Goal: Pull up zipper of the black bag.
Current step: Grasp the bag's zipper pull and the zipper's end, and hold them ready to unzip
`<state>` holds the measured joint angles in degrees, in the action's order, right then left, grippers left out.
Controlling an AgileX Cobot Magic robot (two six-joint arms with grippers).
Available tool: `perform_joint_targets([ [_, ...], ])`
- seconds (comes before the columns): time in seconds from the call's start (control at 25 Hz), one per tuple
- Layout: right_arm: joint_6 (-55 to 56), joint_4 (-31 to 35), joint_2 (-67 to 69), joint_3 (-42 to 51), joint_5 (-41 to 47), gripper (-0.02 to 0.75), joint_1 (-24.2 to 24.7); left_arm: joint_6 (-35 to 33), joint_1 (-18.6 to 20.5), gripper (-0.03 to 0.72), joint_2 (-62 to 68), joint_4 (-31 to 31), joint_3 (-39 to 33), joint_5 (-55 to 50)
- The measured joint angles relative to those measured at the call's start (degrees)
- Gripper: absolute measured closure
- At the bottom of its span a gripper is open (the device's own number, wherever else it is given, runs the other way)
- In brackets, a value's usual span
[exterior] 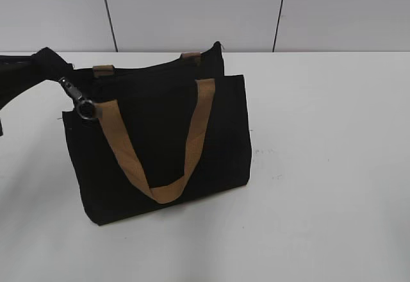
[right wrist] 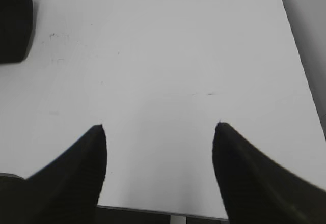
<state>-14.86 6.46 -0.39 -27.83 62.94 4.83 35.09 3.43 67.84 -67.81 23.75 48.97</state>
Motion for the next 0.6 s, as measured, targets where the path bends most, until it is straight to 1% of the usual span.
perform_joint_targets([
  [0.36,0.0,0.0,0.0,0.0,0.0,0.232,0.0,0.0,0.0,0.676,-0.8,-0.5,-0.1,0.7],
  [0.48,0.0,0.0,0.0,0.0,0.0,0.232,0.0,0.0,0.0,0.676,-0.8,0.9,-0.1,2.2],
  [0.6,0.0,0.0,0.0,0.0,0.0,0.232,0.0,0.0,0.0,0.676,-0.8,4.1,-0.1,3.4],
])
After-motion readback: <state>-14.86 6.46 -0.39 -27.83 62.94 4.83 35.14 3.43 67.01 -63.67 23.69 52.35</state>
